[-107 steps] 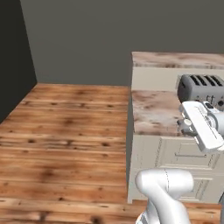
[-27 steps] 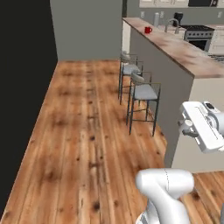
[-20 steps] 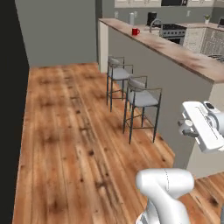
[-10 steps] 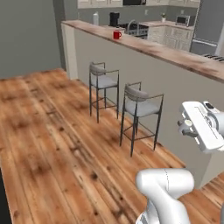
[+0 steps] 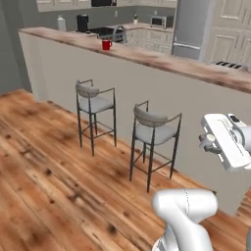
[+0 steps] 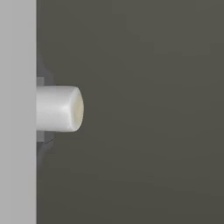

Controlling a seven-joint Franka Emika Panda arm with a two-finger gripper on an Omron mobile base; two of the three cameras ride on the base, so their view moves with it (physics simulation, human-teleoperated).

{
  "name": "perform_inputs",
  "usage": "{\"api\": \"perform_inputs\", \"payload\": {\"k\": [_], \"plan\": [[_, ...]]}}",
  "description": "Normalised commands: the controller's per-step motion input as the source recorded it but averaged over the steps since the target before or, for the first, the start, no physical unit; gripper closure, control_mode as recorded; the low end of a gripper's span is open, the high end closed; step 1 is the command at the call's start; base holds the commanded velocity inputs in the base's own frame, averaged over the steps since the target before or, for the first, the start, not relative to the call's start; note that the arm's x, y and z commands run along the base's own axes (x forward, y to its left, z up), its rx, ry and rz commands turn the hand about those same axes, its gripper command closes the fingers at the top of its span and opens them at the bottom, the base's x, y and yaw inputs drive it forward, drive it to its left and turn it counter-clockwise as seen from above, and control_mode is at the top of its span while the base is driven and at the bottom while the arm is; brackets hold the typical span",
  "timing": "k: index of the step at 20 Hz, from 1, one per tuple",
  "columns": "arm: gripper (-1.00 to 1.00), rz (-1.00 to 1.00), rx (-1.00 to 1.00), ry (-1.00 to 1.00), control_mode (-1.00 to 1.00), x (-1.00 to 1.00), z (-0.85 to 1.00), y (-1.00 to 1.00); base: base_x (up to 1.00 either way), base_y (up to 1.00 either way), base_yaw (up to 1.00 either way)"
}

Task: Pick up the marshmallow and place it in the cup of hot chocolate on the dining counter.

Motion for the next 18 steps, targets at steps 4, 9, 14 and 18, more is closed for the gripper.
{"api": "perform_inputs", "payload": {"k": [4, 9, 14, 18], "plan": [[1.00, 0.00, 0.00, 0.00, 1.00, 0.00, 0.00, 0.00, 1.00, 1.00, -0.40], [1.00, 0.00, 0.00, 0.00, 1.00, 0.00, 0.00, 0.00, 1.00, 1.00, -0.39], [1.00, 0.00, 0.00, 0.00, 1.00, 0.00, 0.00, 0.00, 0.96, 1.00, -0.34], [1.00, 0.00, 0.00, 0.00, 1.00, 0.00, 0.00, 0.00, 0.82, 1.00, -0.35]]}}
